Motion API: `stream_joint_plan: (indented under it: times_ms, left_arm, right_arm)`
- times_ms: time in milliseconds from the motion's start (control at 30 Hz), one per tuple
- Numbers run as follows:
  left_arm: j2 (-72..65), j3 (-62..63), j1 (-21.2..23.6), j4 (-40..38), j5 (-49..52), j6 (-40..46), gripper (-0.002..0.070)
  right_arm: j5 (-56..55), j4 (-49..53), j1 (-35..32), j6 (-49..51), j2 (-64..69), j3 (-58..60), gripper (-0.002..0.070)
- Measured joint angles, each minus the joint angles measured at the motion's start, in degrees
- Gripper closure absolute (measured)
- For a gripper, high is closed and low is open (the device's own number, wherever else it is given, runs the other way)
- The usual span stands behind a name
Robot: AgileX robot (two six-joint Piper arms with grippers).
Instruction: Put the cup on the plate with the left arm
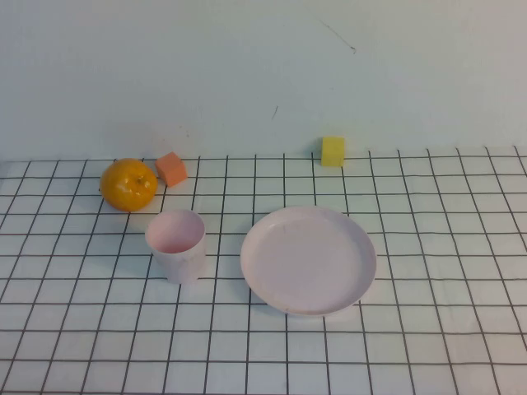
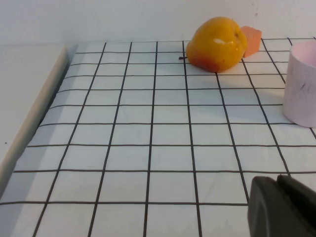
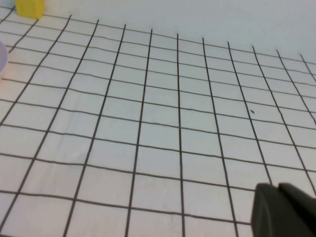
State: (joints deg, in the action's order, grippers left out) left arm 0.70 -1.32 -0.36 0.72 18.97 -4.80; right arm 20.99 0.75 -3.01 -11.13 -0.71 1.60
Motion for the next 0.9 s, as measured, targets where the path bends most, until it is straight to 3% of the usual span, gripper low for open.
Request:
stream_joint_plan:
  times_ms: [733, 900]
  left_arm:
    - [0.0, 0.0, 0.0, 0.2, -0.6, 0.0, 0.0678]
    - [0.0, -0.3, 0.0, 0.5, -10.8, 0.0, 0.0677]
  right_arm:
    - [0.0, 0.0, 0.0, 0.0, 0.0, 0.0, 0.0678]
    - [0.0, 0.0, 0.0, 0.0, 0.0, 0.0, 0.0678]
